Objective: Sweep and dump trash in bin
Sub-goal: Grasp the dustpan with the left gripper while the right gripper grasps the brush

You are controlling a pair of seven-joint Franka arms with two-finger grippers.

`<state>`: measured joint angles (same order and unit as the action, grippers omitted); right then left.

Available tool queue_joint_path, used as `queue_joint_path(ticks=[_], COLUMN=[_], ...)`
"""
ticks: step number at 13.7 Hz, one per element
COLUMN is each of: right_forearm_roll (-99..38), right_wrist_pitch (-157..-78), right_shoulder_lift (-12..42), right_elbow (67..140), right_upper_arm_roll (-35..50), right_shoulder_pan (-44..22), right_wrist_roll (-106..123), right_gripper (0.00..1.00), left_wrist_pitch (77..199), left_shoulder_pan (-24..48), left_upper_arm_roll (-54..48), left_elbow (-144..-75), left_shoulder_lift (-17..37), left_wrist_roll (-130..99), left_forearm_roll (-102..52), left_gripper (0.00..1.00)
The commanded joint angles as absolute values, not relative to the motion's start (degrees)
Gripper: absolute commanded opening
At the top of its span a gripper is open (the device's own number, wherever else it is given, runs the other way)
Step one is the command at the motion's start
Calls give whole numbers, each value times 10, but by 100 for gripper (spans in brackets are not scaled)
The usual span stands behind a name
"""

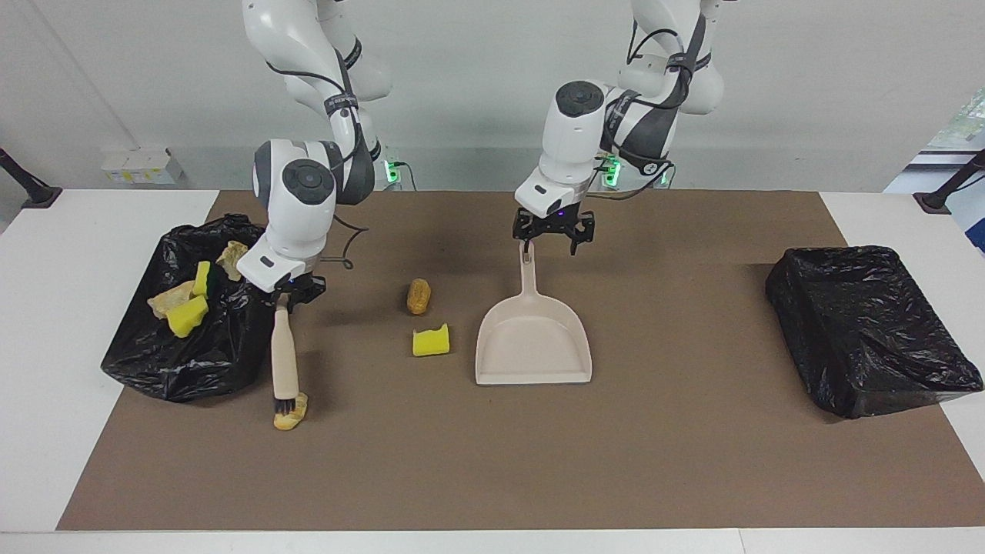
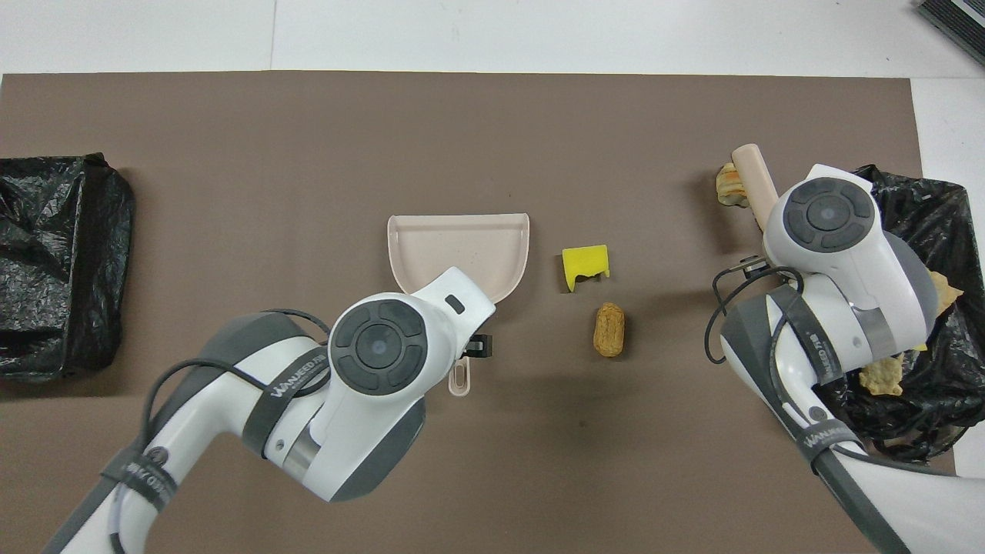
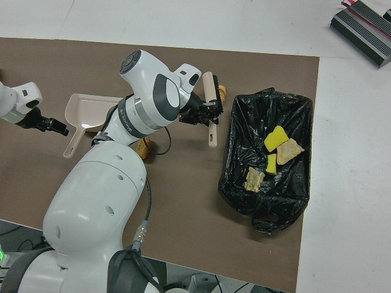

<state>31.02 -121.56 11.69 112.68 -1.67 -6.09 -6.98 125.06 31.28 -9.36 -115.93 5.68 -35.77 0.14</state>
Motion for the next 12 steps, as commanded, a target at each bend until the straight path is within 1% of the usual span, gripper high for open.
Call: queue_joint_path(ticks=[1, 3, 5, 6, 8, 9, 10, 11, 12], right_forearm_roll=[343, 399, 419, 412, 367, 339, 316, 299, 274], right_wrist_pitch=[-1241, -1248, -1246, -1238, -1222, -1202, -1181, -1165, -1146], right_shoulder_lift=[174, 201, 205, 203, 199, 198, 193, 189, 180], right_elbow=[1091, 1090, 1092, 1095, 1101, 1099, 1096, 1093, 1086], right_upper_arm_roll=[-11, -10, -6, -4, 0, 3, 4, 4, 4], right_shoulder_pan=[-50, -57, -61, -69, -85, -100, -119, -138, -148], right_wrist_roll=[-75, -152, -190, -190, -189, -190, -195, -199, -199], right_gripper=[0, 0, 0, 0, 0, 0, 0, 0, 0], left_wrist_pitch=[1284, 1284, 1281, 1281, 1281, 1281, 1281, 1280, 1279], left_shoulder_pan=[338, 340, 344, 344, 344, 343, 343, 339, 336], left_upper_arm_roll=[-83, -83, -83, -83, -82, -82, -82, -81, -81], left_elbow=[-1159, -1163, -1167, -1167, -1165, -1165, -1163, -1160, -1158], left_shoulder_lift=[99, 104, 103, 103, 103, 103, 103, 103, 99], left_wrist_roll=[-376, -376, -375, -374, -373, -370, -369, -368, -361], left_forearm_roll=[-2, -2, -2, -1, 5, 11, 23, 31, 44], left_gripper=[100, 100, 100, 88, 50, 28, 9, 4, 3])
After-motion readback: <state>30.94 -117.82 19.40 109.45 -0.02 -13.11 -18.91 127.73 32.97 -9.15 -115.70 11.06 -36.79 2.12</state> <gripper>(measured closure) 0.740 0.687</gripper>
